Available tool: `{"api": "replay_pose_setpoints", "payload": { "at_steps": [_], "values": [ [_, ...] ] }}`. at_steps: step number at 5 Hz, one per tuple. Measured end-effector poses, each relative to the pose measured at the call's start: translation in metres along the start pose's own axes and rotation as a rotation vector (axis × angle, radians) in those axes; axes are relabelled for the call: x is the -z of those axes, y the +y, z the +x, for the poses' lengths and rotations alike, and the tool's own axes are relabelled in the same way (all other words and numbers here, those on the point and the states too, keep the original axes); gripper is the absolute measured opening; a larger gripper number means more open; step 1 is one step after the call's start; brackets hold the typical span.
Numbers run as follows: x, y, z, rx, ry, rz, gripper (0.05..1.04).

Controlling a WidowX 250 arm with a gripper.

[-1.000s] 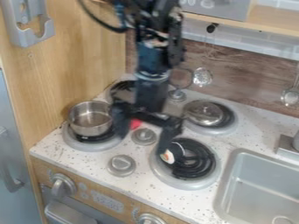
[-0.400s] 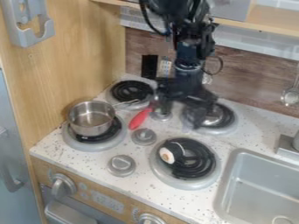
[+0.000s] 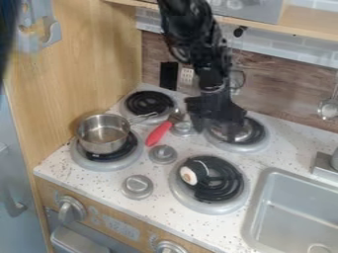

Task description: Put the silver lid on top of the pot

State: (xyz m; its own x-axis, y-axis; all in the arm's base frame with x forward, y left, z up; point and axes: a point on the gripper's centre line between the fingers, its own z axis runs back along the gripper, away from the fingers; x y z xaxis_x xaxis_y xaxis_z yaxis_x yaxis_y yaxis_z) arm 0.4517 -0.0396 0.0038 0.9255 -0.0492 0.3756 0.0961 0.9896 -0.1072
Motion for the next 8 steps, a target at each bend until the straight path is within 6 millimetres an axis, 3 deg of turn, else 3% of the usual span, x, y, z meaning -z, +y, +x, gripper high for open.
{"api": "replay_pose_setpoints", "payload": {
  "at_steps": [3, 5, 7, 8],
  "values": [
    [0.03, 0.005, 0.054, 0.037, -0.15, 0.006, 0.998],
    [0.058, 0.014, 0.06, -0.009, -0.15, 0.039, 0.998],
    [0.066, 0.016, 0.073, -0.03, -0.174, 0.041, 0.998],
    [0.068, 0.017, 0.078, -0.034, -0.179, 0.047, 0.952]
  ]
}}
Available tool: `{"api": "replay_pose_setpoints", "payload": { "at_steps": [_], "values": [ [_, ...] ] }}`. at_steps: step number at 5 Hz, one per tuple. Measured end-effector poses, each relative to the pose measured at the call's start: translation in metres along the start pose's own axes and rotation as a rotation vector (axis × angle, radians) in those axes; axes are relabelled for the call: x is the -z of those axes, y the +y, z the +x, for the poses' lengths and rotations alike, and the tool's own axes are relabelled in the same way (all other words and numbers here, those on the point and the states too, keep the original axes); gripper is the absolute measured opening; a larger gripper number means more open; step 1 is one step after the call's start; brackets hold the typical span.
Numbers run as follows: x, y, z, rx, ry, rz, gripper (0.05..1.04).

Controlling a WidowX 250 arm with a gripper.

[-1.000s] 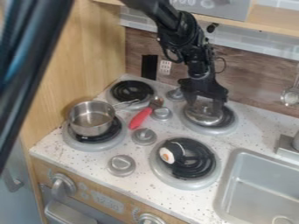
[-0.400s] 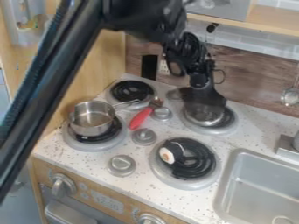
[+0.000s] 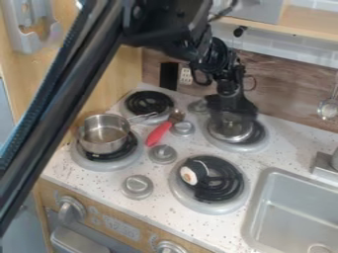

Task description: Put the silver lid on top of the pot

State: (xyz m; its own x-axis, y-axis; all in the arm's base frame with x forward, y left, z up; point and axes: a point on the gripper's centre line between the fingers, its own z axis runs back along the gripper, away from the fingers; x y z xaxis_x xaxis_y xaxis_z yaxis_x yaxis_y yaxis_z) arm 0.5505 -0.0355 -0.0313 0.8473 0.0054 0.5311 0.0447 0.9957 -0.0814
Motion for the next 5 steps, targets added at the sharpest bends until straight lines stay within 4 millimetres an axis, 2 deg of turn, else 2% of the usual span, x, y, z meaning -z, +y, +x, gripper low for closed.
{"api": "replay_pose_setpoints", "payload": {
  "at_steps": [1, 2, 3, 4, 5],
  "values": [
    [0.003, 0.002, 0.002, 0.006, 0.007, 0.011, 0.778],
    [0.005, 0.003, 0.0, 0.005, 0.021, 0.015, 0.493],
    [0.005, 0.002, -0.002, 0.001, 0.033, 0.012, 0.303],
    [0.006, 0.002, -0.009, 0.015, 0.051, 0.008, 0.241],
    [-0.006, 0.002, -0.016, 0.023, 0.062, 0.013, 0.239]
  ]
}}
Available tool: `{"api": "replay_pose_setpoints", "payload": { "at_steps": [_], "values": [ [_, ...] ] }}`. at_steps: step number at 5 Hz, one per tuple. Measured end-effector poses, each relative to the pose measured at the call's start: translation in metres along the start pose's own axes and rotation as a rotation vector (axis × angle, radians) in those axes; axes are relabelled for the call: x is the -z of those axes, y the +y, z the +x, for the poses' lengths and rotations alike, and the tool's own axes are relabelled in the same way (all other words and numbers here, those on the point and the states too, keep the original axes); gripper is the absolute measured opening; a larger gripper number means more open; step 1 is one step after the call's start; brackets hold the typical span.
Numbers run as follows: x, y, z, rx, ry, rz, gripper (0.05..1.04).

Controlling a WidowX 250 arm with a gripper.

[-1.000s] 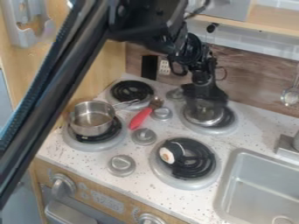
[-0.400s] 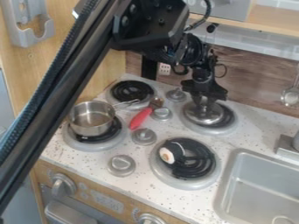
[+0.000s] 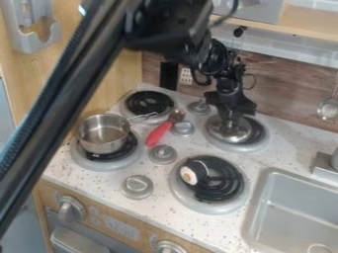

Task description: Put the silver lid on top of the pot

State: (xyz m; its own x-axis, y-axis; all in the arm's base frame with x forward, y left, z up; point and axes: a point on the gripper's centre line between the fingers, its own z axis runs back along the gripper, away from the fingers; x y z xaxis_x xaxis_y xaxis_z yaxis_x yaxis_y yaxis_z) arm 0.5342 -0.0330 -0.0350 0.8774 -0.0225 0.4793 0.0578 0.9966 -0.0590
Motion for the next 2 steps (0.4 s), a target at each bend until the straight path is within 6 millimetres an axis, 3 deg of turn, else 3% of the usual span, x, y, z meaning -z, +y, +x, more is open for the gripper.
{"api": "replay_pose_setpoints", "payload": {
  "at_steps": [1, 2],
  "values": [
    [-0.02, 0.005, -0.01, -0.007, -0.006, 0.02, 0.239],
    [-0.059, 0.031, -0.003, -0.062, -0.067, 0.05, 0.239]
  ]
}}
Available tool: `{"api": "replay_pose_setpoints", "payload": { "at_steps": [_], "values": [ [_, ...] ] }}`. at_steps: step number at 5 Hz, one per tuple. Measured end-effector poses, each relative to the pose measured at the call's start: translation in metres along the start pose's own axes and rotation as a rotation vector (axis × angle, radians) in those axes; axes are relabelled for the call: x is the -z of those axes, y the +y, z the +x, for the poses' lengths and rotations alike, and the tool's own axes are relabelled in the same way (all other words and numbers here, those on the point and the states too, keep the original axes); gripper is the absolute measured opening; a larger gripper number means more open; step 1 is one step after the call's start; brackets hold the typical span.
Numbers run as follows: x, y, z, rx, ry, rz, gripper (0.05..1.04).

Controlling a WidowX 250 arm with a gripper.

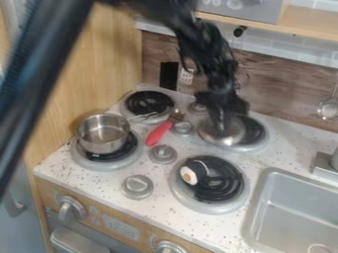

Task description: Put the silver lid on top of the pot

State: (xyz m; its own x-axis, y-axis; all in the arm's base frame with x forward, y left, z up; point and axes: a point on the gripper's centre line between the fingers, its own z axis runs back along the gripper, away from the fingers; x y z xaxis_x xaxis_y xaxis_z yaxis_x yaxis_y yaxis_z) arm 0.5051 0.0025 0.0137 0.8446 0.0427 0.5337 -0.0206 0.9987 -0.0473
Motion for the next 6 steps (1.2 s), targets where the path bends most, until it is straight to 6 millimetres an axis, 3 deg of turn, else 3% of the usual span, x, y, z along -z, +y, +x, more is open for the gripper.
{"api": "replay_pose_setpoints", "payload": {
  "at_steps": [1, 2, 4, 5, 6],
  "values": [
    [-0.033, 0.043, -0.009, -0.087, -0.015, 0.041, 0.239],
    [-0.055, 0.068, -0.014, -0.12, -0.019, 0.083, 0.239],
    [-0.076, 0.118, -0.05, -0.246, 0.045, 0.126, 0.239],
    [-0.076, 0.127, -0.062, -0.272, 0.074, 0.133, 0.239],
    [-0.082, 0.15, -0.075, -0.312, 0.123, 0.174, 0.239]
  ]
}}
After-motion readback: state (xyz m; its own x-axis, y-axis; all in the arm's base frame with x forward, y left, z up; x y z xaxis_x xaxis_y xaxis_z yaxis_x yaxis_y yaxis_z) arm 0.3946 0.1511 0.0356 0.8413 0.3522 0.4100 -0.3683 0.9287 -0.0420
